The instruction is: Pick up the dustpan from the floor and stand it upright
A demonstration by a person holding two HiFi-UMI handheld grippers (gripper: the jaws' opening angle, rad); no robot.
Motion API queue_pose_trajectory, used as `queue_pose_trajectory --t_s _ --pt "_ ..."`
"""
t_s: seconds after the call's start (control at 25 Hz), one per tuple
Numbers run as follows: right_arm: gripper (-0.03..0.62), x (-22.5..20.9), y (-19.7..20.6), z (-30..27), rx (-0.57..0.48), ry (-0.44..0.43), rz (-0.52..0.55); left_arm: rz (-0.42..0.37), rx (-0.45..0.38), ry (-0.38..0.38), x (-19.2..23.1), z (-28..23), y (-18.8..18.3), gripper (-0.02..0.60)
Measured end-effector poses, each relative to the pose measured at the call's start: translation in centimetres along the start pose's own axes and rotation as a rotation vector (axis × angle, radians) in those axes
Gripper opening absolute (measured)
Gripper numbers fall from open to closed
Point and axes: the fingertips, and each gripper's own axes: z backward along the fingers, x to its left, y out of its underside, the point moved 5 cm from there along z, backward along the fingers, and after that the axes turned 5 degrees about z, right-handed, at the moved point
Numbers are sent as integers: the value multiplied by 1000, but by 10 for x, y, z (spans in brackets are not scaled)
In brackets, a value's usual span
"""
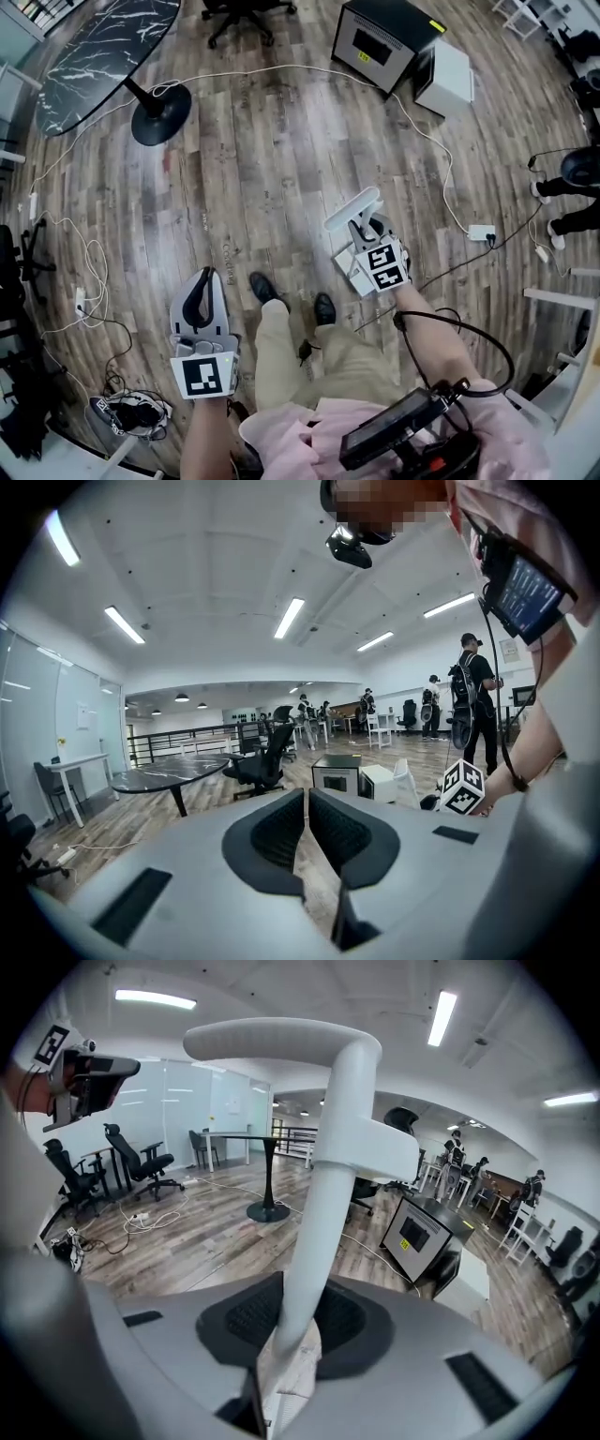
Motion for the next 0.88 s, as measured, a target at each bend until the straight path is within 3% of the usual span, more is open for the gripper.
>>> queue_pose_trajectory --t_s 0.48,0.88 --pt "75 4 42 90 -53 17 -26 -79 -37 77 -78 23 -38 25" --pt "77 22 92 141 7 73 -108 -122 -11 152 -94 38 -54 25"
